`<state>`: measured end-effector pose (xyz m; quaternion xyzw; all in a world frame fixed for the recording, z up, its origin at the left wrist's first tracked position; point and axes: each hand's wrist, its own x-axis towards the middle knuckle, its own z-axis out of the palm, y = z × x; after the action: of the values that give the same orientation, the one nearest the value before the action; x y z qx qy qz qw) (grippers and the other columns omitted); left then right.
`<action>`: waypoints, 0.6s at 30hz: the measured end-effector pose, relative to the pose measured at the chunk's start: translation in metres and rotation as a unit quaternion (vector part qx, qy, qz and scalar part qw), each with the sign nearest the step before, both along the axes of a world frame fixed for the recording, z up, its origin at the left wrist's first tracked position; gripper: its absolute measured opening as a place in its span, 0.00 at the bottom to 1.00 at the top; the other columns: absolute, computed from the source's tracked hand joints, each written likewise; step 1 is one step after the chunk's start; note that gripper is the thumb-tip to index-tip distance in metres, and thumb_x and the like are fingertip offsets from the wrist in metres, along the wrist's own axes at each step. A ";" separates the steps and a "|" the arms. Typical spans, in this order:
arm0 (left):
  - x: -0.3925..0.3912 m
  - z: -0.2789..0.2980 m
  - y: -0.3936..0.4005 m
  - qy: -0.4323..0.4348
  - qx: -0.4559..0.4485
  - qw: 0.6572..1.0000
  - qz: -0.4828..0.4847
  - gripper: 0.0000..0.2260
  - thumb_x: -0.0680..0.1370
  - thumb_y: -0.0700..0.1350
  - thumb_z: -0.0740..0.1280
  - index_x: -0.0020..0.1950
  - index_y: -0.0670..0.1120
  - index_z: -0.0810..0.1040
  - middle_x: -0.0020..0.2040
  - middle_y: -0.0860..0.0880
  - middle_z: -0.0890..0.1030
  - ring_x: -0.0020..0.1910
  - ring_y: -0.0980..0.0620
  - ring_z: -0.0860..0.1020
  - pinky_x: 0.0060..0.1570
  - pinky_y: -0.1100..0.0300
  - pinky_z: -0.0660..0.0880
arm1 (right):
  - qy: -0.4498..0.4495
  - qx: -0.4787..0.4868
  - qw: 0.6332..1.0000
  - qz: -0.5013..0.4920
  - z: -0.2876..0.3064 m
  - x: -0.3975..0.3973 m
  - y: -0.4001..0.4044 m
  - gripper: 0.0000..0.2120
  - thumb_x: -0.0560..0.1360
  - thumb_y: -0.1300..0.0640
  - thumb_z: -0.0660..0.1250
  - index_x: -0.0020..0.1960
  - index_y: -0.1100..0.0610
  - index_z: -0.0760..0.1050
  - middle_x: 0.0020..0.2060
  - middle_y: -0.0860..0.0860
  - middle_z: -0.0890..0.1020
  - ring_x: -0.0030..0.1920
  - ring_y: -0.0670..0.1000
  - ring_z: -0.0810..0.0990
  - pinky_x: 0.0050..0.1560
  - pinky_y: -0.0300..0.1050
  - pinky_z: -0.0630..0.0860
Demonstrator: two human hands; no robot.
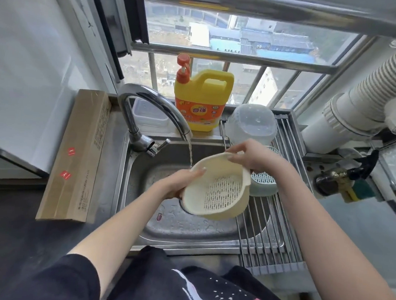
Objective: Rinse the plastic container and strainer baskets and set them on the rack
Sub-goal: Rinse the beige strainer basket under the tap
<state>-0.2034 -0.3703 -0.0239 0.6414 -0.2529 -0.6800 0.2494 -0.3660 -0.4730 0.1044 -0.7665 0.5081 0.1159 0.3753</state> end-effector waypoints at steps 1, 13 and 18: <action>0.004 0.001 0.002 -0.002 0.019 1.000 -0.018 0.25 0.75 0.65 0.62 0.62 0.48 0.75 0.55 0.42 0.82 0.53 0.42 0.81 0.49 0.48 0.77 | -0.017 0.026 0.999 0.008 -0.006 -0.002 0.001 0.13 0.78 0.52 0.64 0.63 0.50 0.77 0.42 0.48 0.82 0.31 0.47 0.76 0.28 0.38 0.69; 0.043 0.029 0.017 -0.142 -0.065 0.978 0.137 0.14 0.68 0.49 0.61 0.48 0.42 0.77 0.38 0.47 0.78 0.41 0.46 0.78 0.41 0.54 0.75 | -0.091 -0.267 0.945 0.163 -0.082 0.024 0.031 0.10 0.76 0.56 0.63 0.57 0.55 0.73 0.54 0.52 0.77 0.57 0.56 0.75 0.54 0.48 0.70; 0.041 0.044 0.028 -0.303 -0.207 0.919 0.145 0.23 0.68 0.49 0.60 0.63 0.47 0.75 0.53 0.46 0.76 0.50 0.48 0.75 0.51 0.57 0.70 | 0.113 -0.272 0.883 0.366 -0.108 0.035 0.046 0.34 0.75 0.55 0.63 0.77 0.58 0.55 0.76 0.55 0.59 0.77 0.52 0.51 0.76 0.51 0.45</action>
<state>-0.1627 -0.3424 0.0198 0.7805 -0.3561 -0.3414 0.3839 -0.3306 -0.4273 -0.0035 -0.9517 0.2420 0.1877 0.0230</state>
